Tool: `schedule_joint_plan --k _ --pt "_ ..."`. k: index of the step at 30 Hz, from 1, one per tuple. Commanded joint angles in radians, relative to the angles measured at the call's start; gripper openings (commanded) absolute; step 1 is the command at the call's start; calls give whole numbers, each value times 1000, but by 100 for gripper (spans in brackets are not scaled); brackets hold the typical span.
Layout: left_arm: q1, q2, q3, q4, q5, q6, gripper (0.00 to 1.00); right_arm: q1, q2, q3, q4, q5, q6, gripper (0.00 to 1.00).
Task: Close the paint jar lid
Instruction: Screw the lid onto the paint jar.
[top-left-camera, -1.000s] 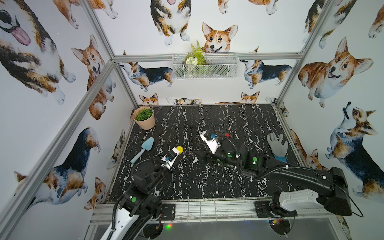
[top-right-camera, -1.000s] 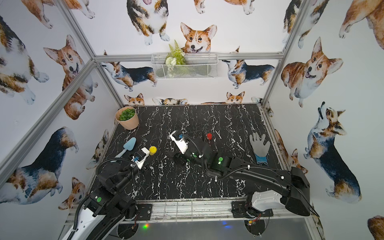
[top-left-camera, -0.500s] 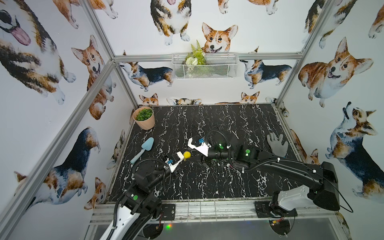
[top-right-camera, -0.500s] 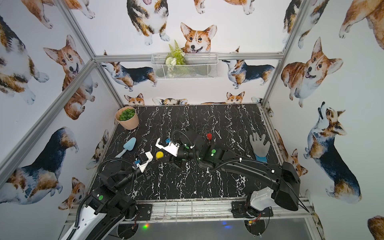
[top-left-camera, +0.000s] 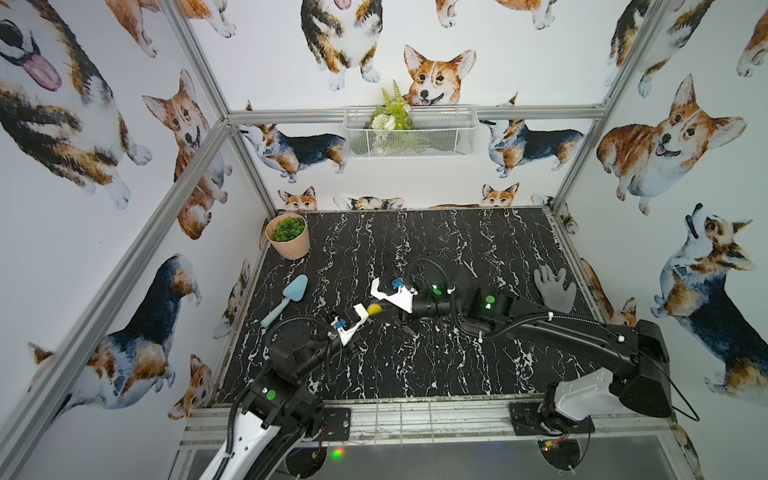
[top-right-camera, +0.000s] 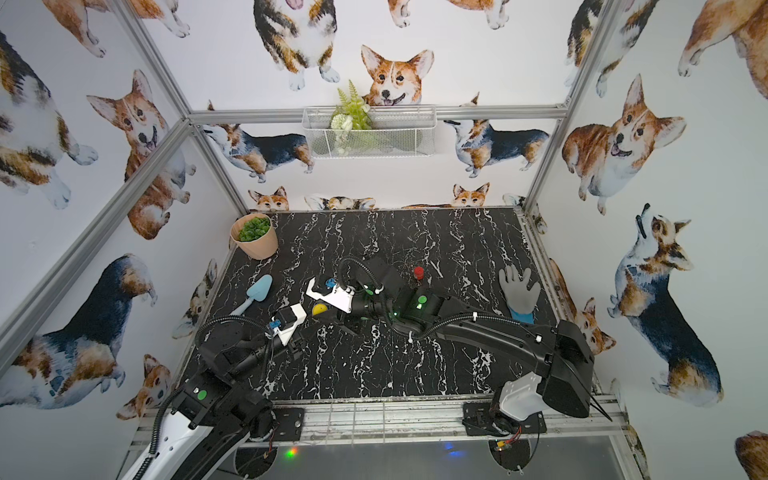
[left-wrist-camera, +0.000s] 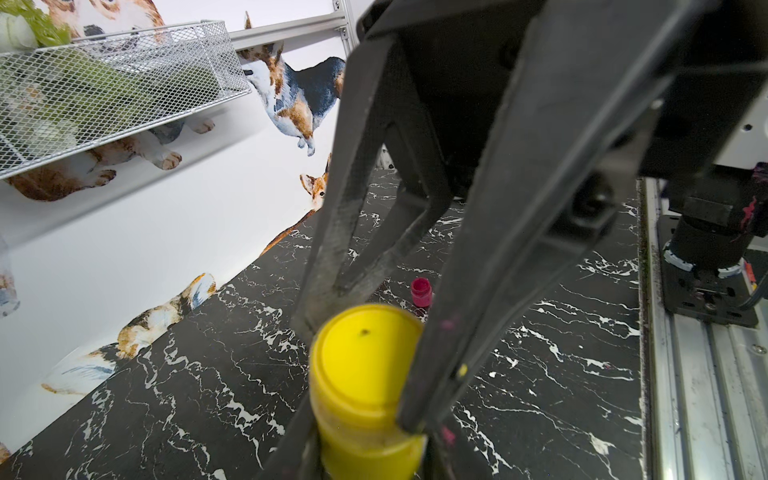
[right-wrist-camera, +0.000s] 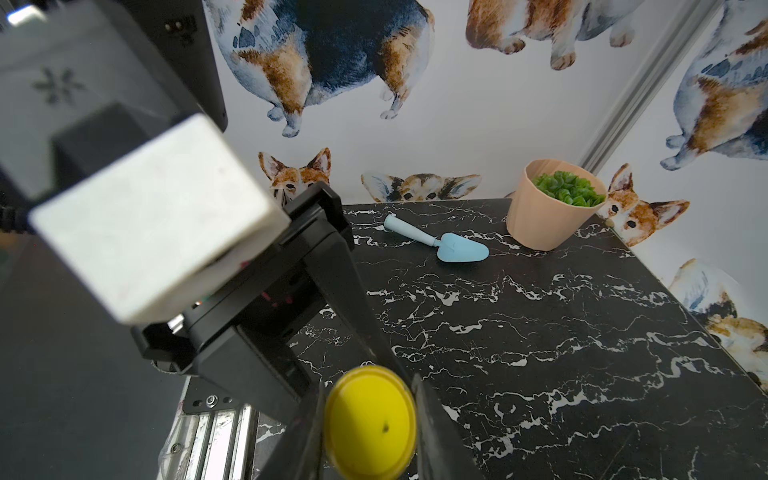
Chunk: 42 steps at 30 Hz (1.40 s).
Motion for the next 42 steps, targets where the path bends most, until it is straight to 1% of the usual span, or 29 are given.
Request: schedule_joint_plan --k 1,6,12,19,23,25,33,36,38,40,42 --pt "1 -5 0 37 -6 7 31 0 4 6 -11 -13 -11 31" --pt "1 -9 0 36 -22 9 31 1 4 -8 0 -2 5 28" --pt "1 -21 -1 36 -58 16 31 15 15 -6 4 87 31 25" --pt "1 -44 -3 37 -142 30 30 30 52 12 24 179 140 25" --pt "1 -58 -4 37 -180 37 30 52 79 28 29 253 172 25" --pt "1 -64 -4 37 -198 40 30 55 90 34 35 269 198 24" --pt "1 -77 -3 33 -257 49 30 83 122 44 70 384 318 24" --pt "1 -80 -3 30 -278 53 30 91 127 46 83 438 381 24" --pt "1 -84 -3 30 -291 55 30 93 127 41 102 463 470 24" --pt "1 -87 -3 28 -302 57 30 96 134 48 103 470 526 24" --pt "0 -83 -3 27 -307 57 30 121 157 86 70 529 546 24"
